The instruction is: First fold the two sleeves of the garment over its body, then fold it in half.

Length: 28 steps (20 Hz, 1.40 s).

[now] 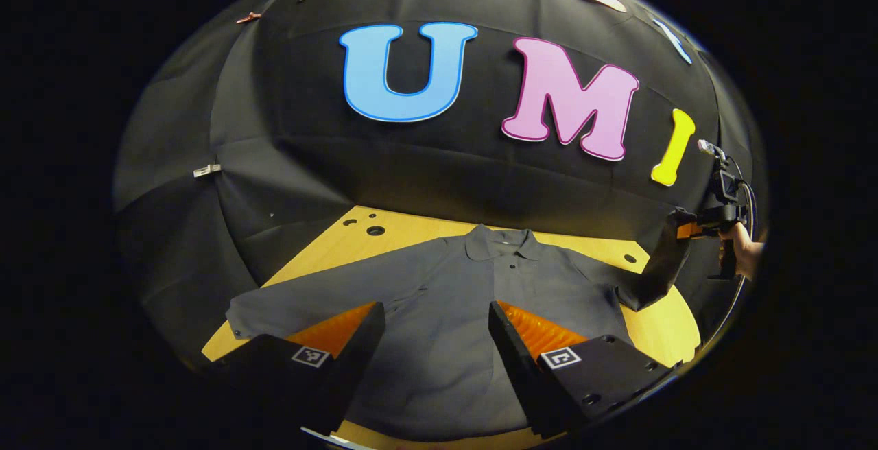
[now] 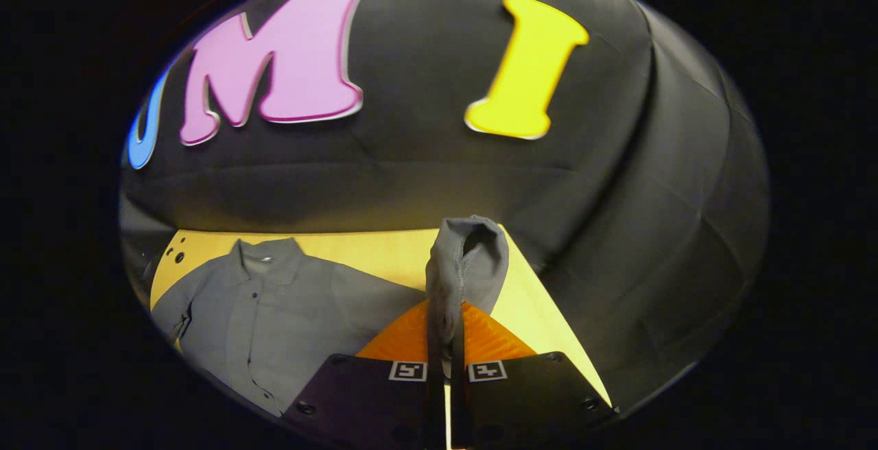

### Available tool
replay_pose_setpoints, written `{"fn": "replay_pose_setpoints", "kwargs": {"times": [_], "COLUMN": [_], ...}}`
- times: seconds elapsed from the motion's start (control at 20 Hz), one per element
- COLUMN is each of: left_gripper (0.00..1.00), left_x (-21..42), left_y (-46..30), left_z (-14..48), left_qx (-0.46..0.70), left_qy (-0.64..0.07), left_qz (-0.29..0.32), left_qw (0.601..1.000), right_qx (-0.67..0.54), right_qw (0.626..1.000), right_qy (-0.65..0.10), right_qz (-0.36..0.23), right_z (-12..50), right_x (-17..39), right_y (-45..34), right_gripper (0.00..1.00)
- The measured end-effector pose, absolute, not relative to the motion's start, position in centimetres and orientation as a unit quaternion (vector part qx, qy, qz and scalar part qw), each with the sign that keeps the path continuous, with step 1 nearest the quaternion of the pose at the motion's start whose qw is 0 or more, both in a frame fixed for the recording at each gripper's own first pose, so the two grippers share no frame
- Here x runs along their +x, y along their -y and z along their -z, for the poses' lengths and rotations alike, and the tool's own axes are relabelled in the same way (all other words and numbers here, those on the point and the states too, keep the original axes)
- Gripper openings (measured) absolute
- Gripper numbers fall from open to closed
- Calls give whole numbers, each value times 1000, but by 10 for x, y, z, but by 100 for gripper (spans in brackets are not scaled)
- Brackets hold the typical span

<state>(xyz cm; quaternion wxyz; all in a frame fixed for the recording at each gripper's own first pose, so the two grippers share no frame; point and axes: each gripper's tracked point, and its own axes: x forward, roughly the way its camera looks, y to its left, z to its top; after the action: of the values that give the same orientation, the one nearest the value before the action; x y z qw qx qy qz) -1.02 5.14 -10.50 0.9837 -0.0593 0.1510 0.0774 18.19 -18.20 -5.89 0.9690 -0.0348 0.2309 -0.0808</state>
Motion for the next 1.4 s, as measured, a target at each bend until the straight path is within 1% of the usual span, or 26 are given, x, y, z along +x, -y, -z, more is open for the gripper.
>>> {"fn": "replay_pose_setpoints", "kwargs": {"times": [0.2, 0.4, 0.75, 0.9, 1.1, 1.4], "left_gripper": [96, 96, 96, 96, 96, 96], "left_x": [-18, -25, -57, -71, -84, -90], "left_y": [-73, -97, -149, -172, -199, -228], "left_z": [104, 112, 132, 144, 152, 171], "left_qx": [-48, -66, -81, -96, -106, -131], "left_qy": [-142, -149, -164, -179, -178, -188], "left_qz": [-91, -111, -166, -195, -229, -254], "left_qw": [984, 980, 969, 960, 951, 940], "right_qx": [-49, -42, -57, -66, -81, -83], "right_qw": [971, 968, 957, 950, 937, 924], "right_qy": [-235, -244, -256, -267, -282, -301], "right_qz": [20, -33, -119, -151, -188, -222], "right_z": [62, 72, 91, 105, 129, 167], "right_x": [195, 204, 213, 216, 217, 213], "right_y": [104, 26, -101, -149, -206, -278], "right_gripper": [7, 7, 7, 7, 7, 7]}}
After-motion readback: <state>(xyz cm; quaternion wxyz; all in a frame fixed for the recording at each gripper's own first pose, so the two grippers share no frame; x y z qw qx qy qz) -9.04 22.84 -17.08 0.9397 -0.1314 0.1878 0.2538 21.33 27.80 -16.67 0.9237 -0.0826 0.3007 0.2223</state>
